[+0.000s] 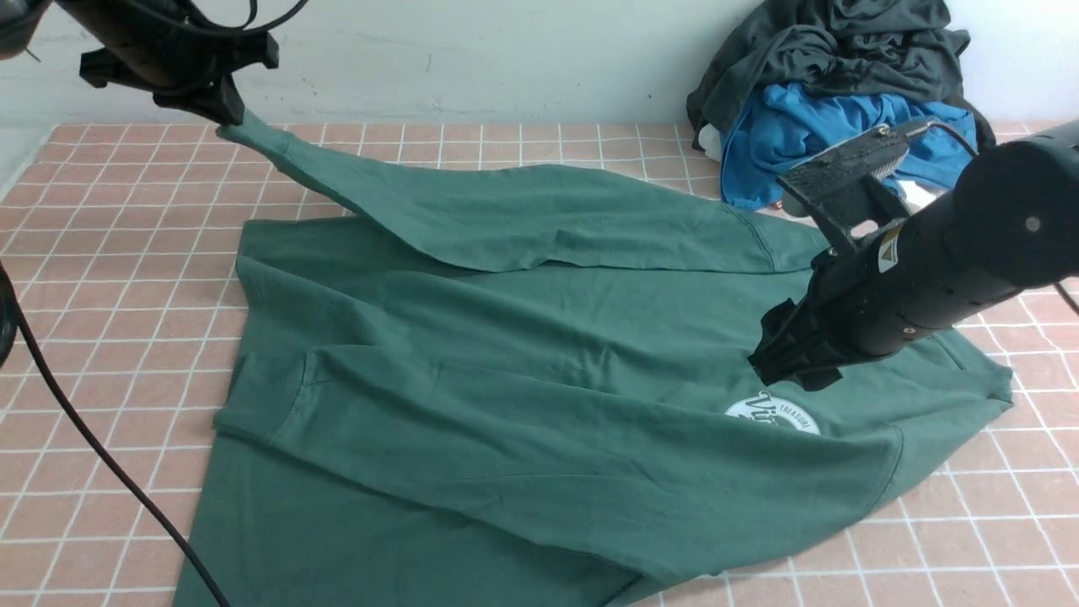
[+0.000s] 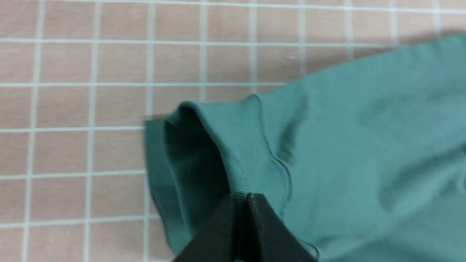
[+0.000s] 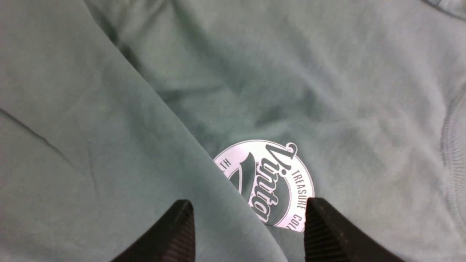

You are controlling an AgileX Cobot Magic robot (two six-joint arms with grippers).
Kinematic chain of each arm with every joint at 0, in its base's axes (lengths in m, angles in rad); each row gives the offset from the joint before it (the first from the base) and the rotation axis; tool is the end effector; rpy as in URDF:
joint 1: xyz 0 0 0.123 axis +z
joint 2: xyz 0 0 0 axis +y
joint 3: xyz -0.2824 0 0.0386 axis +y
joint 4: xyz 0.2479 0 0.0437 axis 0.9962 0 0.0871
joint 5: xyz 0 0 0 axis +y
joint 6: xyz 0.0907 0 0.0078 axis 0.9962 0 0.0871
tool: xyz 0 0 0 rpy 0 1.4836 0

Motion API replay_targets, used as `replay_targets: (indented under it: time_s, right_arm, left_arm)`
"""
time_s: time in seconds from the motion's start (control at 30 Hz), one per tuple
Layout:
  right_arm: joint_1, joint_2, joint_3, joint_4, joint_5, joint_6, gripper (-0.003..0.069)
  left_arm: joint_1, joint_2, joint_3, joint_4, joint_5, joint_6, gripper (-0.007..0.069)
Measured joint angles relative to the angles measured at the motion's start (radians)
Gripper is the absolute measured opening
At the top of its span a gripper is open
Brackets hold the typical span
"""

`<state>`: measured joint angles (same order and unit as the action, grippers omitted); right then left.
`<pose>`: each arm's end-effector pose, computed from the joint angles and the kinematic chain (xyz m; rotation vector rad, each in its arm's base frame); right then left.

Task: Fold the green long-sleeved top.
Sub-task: Use the left arm to drag and drop the cuff onto the cuff closest to the left arm

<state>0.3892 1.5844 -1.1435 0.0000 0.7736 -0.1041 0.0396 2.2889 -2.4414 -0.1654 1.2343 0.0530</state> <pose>0.3000 0.1230 0.2563 -0.6595 2.6195 0.0865 0.5026 0.0057 0.3159 0.0064 2.5534 -0.1852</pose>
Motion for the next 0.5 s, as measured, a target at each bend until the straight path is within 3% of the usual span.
replay_targets:
  time_s: [0.23,0.33,0.5]
  right_arm:
    - [0.000,-0.010,0.000,-0.023,0.030,0.010,0.0386]
    - [0.000,-0.010,0.000,-0.024,0.036,0.076,0.0386]
    - [0.000,-0.008,0.000,-0.037,0.005,0.104,0.0386]
  left_arm:
    - [-0.062,-0.182,0.315,0.032,0.004,0.015,0.0006]
    - [-0.064,-0.303,0.482,0.070,0.005,0.025,0.0006]
    - [-0.064,-0.406,0.553,0.077,0.008,0.025,0.0006]
